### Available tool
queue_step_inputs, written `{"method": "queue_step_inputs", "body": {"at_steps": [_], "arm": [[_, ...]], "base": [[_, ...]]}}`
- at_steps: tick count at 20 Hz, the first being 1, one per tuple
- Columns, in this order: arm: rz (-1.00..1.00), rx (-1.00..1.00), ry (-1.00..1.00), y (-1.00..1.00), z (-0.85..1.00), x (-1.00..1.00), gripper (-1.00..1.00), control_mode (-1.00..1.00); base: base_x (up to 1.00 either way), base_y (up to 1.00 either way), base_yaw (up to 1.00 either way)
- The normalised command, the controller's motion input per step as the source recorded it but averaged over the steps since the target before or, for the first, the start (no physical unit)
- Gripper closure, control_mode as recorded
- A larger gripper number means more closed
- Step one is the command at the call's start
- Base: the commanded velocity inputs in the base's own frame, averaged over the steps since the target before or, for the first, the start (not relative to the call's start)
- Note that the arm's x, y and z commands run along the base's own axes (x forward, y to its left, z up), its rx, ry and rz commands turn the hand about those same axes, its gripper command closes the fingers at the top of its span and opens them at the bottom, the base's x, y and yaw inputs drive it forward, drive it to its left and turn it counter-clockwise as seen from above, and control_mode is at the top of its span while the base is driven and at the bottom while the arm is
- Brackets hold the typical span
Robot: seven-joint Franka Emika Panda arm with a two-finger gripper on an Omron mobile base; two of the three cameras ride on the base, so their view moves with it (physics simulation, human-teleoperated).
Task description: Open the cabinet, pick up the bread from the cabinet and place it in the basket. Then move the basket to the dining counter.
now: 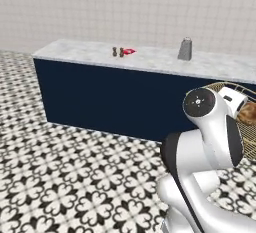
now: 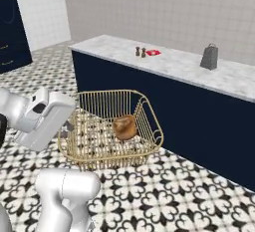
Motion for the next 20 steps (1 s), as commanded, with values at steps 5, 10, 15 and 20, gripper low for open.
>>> {"method": "queue_step_inputs", "body": {"at_steps": [5,10,15,20], "arm": [[0.0,0.0,0.0,0.0,0.0,0.0,1.0,1.0],[0.0,0.0,0.0,0.0,0.0,0.0,1.0,1.0],[0.0,0.0,0.0,0.0,0.0,0.0,1.0,1.0],[0.0,0.0,0.0,0.0,0.0,0.0,1.0,1.0]], "base": [[1.0,-0.86,0.25],[1.0,-0.88,0.1],[0.99,-0.8,-0.04],[0.79,-0.7,-0.27]]}}
